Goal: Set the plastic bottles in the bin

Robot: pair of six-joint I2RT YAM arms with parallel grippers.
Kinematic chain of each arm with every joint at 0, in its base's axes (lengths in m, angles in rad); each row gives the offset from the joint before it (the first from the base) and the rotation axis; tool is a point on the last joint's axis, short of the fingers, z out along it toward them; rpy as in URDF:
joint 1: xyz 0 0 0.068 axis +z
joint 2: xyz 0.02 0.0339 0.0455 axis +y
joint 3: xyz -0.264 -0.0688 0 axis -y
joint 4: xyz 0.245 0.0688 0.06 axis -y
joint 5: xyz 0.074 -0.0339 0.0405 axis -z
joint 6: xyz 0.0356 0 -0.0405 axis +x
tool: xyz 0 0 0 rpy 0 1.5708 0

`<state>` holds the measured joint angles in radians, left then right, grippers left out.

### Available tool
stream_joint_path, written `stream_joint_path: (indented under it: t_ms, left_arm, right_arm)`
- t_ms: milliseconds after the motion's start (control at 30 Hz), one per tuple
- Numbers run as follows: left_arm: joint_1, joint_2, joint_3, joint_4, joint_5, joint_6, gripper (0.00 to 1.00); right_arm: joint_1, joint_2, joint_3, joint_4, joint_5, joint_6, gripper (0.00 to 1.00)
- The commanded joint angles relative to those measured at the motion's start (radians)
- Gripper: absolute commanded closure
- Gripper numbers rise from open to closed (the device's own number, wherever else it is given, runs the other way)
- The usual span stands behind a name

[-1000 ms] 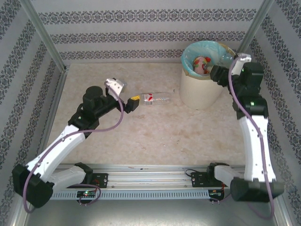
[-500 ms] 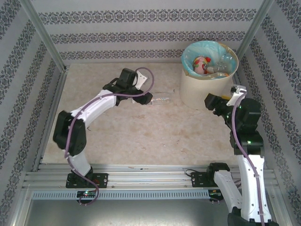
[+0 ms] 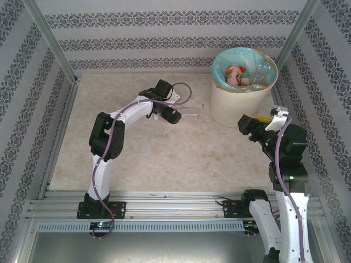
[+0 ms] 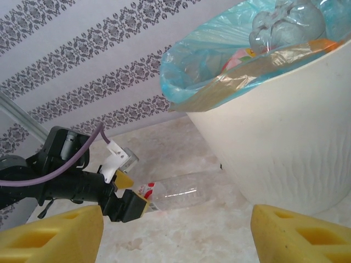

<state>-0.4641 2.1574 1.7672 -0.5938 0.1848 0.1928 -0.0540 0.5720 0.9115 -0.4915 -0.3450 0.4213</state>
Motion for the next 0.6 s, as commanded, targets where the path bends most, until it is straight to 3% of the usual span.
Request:
stream_joint_path:
  t_ms: [0,267,433,567]
  left_arm:
    - [-0.01,0.012,0.003,-0.051,0.043,0.047,0.09]
    - [-0.029,-0.036,-0.123,0.027,0.114,0.072,0.19]
    - [-0.031,-0.005,-0.099,0.016,0.109,0.064,0.23]
    - [-0.034,0.019,-0.048,-0.005,0.125,0.045,0.34]
  right_arm:
    - [0.016,-0.004,-0.015,0.008,-0.031,0.039,0.28]
    - [0.026,-0.001,-0.015,0.003,-0.035,0.062,0.29]
    - [0.032,-0.003,-0.028,0.006,-0.035,0.076,0.29]
    - [0.037,0.0,-0.018,-0.008,-0.036,0.07,0.3]
